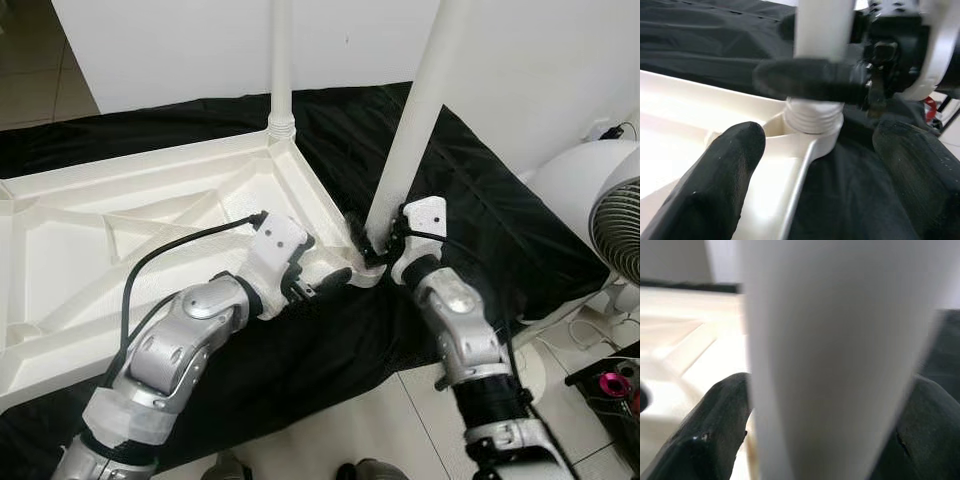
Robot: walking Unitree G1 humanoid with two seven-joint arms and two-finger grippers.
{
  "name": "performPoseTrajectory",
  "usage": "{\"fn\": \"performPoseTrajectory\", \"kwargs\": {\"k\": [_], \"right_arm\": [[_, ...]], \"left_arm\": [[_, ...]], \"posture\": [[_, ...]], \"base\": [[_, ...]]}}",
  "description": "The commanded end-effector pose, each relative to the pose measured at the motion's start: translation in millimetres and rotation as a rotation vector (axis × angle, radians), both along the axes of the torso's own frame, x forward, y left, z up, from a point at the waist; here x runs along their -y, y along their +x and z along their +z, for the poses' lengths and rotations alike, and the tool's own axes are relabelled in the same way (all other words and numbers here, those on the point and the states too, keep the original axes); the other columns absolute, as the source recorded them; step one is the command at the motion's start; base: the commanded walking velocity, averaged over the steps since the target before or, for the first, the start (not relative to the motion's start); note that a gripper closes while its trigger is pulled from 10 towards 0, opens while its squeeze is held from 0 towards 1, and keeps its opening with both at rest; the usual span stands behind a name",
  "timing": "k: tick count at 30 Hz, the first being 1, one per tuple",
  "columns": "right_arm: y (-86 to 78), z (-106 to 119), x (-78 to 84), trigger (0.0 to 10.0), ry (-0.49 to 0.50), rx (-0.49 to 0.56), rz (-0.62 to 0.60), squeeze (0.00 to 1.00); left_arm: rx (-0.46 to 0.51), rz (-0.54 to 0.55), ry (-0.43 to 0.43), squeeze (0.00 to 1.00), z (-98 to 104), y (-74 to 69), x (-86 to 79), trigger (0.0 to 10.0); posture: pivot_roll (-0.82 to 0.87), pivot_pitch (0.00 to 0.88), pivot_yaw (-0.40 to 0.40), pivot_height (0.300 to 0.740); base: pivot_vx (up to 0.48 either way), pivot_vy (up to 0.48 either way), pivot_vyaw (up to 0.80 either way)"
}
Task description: Building children table
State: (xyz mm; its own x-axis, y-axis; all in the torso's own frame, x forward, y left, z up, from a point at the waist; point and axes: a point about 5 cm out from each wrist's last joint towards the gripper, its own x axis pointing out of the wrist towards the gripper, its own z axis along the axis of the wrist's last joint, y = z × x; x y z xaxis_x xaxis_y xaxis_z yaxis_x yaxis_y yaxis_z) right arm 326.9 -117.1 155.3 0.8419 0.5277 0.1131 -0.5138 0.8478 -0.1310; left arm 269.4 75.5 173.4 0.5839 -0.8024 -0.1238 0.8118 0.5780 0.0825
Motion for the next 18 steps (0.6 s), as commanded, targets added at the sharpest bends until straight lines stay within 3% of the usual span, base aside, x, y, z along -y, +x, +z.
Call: {"fn": "performPoseTrajectory", "kwargs": {"k": [1,9,10,11,12,13,18], "right_arm": [[2.5,0,-2.4,10.0,-0.012,0.005,0.056,0.0],[10.8,2,-4.6,10.0,-0.049,-0.007,0.196,0.0],[12.7,2,-3.6,8.4,-0.058,-0.01,0.211,0.0],[14.5,2,-2.1,3.7,-0.063,-0.019,0.22,0.0],[15.6,2,-1.0,3.7,-0.065,-0.025,0.224,0.0],[16.5,1,0.2,0.4,-0.068,-0.028,0.23,0.0],[16.6,0,1.9,0.0,-0.071,-0.031,0.236,0.0]], "left_arm": [[0.002,-0.064,0.003,0.0,0,-5.8,2.9,10.0],[0.004,-0.108,0.014,0.0,-1,-12.2,4.2,10.0],[0.004,-0.11,0.013,0.0,-1,-12.7,4.5,10.0],[0.004,-0.109,0.014,0.0,0,-12.9,4.6,10.0],[0.005,-0.108,0.014,0.0,0,-12.8,4.6,10.0],[0.005,-0.105,0.014,0.0,0,-12.8,4.4,10.0],[0.006,-0.102,0.015,0.0,0,-12.7,4.0,10.0]], "posture": [[-0.08,0.05,-0.012,0.74],[-0.07,0.048,-0.015,0.74],[-0.07,0.049,-0.017,0.74],[-0.07,0.049,-0.017,0.74],[-0.07,0.049,-0.017,0.74],[-0.06,0.05,-0.017,0.74],[-0.06,0.05,-0.019,0.74]], "base": [[0.0,0.0,0.0],[0.0,0.0,0.0],[0.0,0.0,0.0],[0.0,0.0,0.0],[0.0,0.0,0.0],[0.0,0.0,0.0],[0.0,0.0,0.0]]}}
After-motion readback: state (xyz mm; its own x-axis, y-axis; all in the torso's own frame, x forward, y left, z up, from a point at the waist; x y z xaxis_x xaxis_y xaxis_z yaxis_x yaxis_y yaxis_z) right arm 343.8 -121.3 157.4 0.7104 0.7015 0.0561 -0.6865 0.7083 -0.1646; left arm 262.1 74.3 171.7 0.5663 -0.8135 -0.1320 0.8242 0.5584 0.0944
